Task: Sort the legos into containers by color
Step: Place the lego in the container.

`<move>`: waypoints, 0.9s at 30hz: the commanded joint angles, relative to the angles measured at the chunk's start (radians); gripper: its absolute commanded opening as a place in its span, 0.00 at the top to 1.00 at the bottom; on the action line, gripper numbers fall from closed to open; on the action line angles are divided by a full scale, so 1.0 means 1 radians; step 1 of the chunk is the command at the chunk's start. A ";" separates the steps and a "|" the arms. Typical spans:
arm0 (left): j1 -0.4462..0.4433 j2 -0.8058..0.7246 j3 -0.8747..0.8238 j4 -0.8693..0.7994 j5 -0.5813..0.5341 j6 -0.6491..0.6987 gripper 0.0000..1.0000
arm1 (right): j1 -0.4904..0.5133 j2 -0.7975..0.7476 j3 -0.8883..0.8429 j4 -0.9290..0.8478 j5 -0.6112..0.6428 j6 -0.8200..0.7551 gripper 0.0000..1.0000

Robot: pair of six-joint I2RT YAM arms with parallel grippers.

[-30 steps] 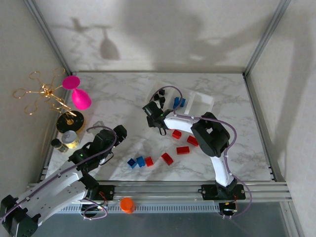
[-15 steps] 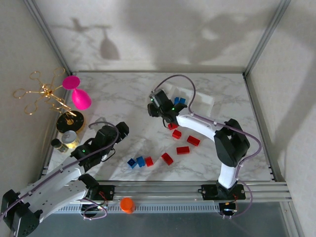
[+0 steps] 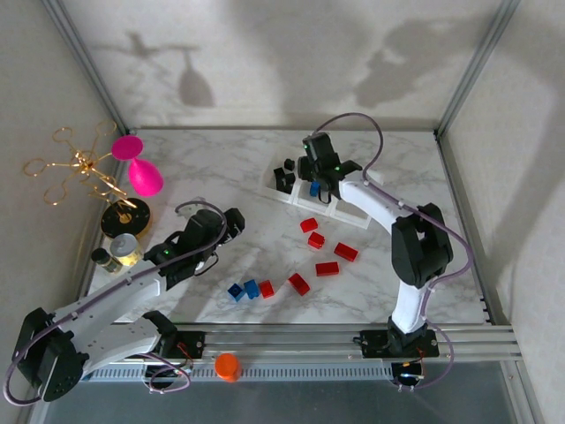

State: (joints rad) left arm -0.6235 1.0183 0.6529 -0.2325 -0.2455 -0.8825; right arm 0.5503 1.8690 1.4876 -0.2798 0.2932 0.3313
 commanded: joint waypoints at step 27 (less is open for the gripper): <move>0.008 0.070 0.076 0.057 0.038 0.023 0.00 | -0.095 -0.010 0.019 -0.010 -0.060 -0.019 0.29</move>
State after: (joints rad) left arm -0.6235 1.1175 0.6994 -0.1761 -0.2016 -0.8604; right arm 0.4381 1.9560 1.5410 -0.3027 0.2615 0.3164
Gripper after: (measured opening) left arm 0.994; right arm 0.703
